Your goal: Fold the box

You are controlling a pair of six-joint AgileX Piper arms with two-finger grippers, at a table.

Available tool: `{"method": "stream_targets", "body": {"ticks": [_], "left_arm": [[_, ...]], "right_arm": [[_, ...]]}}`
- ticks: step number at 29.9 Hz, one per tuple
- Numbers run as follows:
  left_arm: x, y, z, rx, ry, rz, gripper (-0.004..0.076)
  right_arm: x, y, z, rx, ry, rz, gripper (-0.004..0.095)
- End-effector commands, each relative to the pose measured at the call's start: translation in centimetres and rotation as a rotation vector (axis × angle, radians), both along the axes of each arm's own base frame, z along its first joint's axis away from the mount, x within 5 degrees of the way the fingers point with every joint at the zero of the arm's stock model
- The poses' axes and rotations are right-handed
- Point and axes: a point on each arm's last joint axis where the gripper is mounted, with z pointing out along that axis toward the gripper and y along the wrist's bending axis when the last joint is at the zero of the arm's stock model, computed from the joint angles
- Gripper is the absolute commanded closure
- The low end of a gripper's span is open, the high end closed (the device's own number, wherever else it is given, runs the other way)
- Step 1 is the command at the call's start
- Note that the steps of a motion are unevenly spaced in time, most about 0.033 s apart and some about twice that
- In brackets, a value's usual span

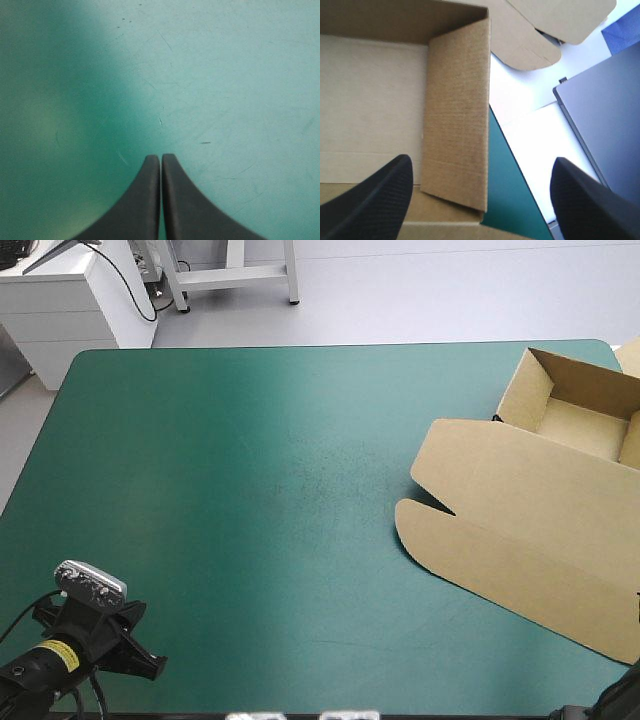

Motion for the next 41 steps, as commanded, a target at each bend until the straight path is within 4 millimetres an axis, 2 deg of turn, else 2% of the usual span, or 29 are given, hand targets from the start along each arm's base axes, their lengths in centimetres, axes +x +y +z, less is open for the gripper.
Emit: {"method": "stream_targets", "body": {"ticks": [1,5,9,10,13,17,19,22,26,28,35,41], "left_arm": [[0.4,-0.2,1.1,-0.027,-0.065,0.000,0.0731],[0.4,-0.2,1.2,-0.030,-0.073,0.000,0.0731],[0.4,-0.4,1.2,-0.060,-0.069,-0.006,0.0731],[0.3,-0.6,1.2,-0.084,-0.066,-0.011,0.0731],[0.5,-1.0,1.6,-0.152,-0.095,-0.020,0.0731],[0.5,-1.4,2.2,-0.225,-0.142,-0.028,0.0731],[0.5,-1.4,2.2,-0.234,-0.136,-0.030,0.0731],[0.3,-1.5,2.3,-0.261,-0.144,-0.034,0.0731],[-0.5,-1.2,3.0,-0.287,-0.228,-0.036,0.0731],[-1.1,-0.9,3.3,-0.293,-0.274,-0.037,0.0731],[-3.3,0.0,3.6,-0.283,-0.402,-0.071,0.0731],[-4.1,0.2,0.8,-0.298,-0.392,-0.074,0.0731]], "right_arm": [[-4.0,2.8,6.3,0.009,-0.200,0.047,0.0290],[-7.1,6.3,8.9,0.099,-0.317,0.197,0.0534],[-9.2,10.0,9.3,0.210,-0.380,0.373,0.0877],[-9.6,10.8,9.3,0.224,-0.384,0.405,0.0927],[-11.0,14.2,9.1,0.247,-0.386,0.512,0.0907],[-14.0,18.2,9.0,0.197,-0.357,0.646,0.0907],[-16.2,19.9,8.8,0.173,-0.361,0.719,0.0908],[-19.5,21.2,9.0,0.119,-0.456,0.787,0.0908],[-24.2,21.8,8.2,0.070,-0.563,0.879,0.0908],[-26.0,21.7,6.9,0.046,-0.575,0.907,0.0908],[-29.2,20.6,1.5,-0.042,-0.626,0.864,0.0910],[-30.8,20.2,-3.5,-0.032,-0.743,0.807,0.0910]]}}
